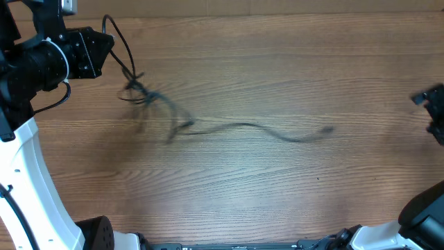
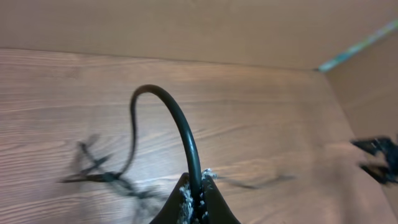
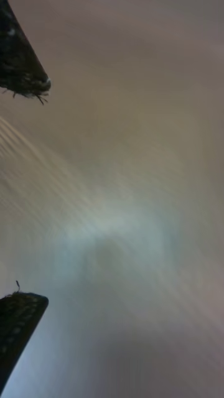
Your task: Untangle cables
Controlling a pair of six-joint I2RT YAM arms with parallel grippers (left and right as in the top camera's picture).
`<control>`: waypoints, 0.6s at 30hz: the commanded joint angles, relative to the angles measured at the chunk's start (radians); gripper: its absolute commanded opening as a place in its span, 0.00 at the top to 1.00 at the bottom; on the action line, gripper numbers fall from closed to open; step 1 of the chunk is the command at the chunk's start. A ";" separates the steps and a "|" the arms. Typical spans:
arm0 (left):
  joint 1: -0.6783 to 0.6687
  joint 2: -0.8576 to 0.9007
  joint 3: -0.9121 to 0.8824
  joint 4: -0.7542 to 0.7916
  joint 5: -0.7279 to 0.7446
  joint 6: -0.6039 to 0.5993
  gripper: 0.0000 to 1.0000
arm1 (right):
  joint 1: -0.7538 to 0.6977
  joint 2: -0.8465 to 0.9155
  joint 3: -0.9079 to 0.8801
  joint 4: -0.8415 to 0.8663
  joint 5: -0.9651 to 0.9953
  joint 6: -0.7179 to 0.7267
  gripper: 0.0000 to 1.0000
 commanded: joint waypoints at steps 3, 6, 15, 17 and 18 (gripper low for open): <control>-0.042 0.000 0.026 -0.030 0.168 0.089 0.96 | 0.098 0.005 -0.004 -0.026 -0.676 -0.428 0.00; -0.100 0.020 0.026 -0.064 0.200 0.145 0.96 | 0.178 0.005 -0.004 -0.070 -0.681 -0.490 0.00; -0.297 0.068 0.026 -0.151 0.240 0.443 0.96 | 0.484 0.005 -0.004 -0.111 -0.632 -0.507 0.00; -0.313 0.065 0.026 -0.154 0.244 0.481 0.96 | 0.550 0.005 -0.004 -0.111 -0.633 -0.504 0.00; -0.319 0.065 0.026 -0.156 0.248 0.498 0.96 | 0.582 0.005 -0.004 -0.110 -0.634 -0.504 0.00</control>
